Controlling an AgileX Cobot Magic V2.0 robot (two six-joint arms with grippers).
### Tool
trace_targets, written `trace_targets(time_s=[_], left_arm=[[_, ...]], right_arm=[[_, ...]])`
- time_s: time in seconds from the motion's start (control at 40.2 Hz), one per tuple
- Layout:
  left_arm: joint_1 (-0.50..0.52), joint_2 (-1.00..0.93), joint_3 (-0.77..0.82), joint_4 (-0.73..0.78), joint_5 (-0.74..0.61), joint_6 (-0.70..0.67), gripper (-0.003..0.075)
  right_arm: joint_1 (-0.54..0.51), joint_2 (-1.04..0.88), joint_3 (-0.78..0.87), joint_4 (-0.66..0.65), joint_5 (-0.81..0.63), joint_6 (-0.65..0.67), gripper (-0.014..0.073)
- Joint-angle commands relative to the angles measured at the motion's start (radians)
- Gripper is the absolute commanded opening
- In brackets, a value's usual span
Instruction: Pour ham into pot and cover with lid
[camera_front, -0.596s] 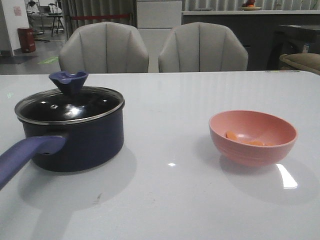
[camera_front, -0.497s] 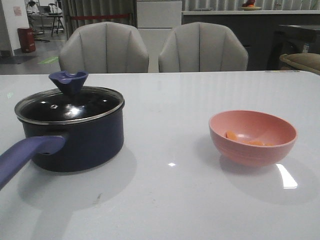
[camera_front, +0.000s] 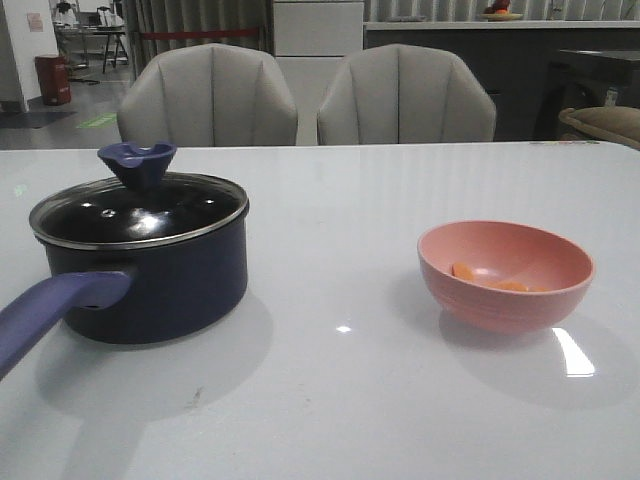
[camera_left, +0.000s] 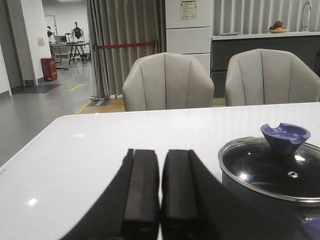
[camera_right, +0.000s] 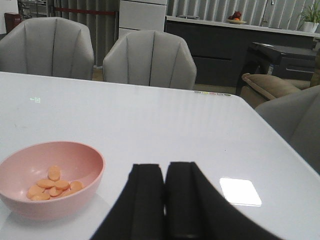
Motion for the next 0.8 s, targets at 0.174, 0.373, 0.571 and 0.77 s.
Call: trace_targets(time_s=[0.174,0.373,0.571,0.77], left_arm=[[0.001,-0.018,0.021,0.013,-0.231,0.0,0.0113],[0.001,-0.012,-0.082,-0.024,-0.325,0.0,0.0113],[0.001,0.104,-0.362,-0.024,0.071,0.0,0.0113],[0.001,0.268,-0.509,-0.081,0.338,0.0,0.0113]], right_arm=[[-0.005,-0.02,-0.005,-0.01,-0.078,-0.006,0.0148],[-0.005,-0.02,-0.005,-0.01,-0.078,-0.006,0.0148],[-0.005,-0.02,-0.005,-0.01,-0.078,-0.006,0.0148],[-0.005,-0.02,-0.005,-0.01,-0.078,-0.006,0.0148]])
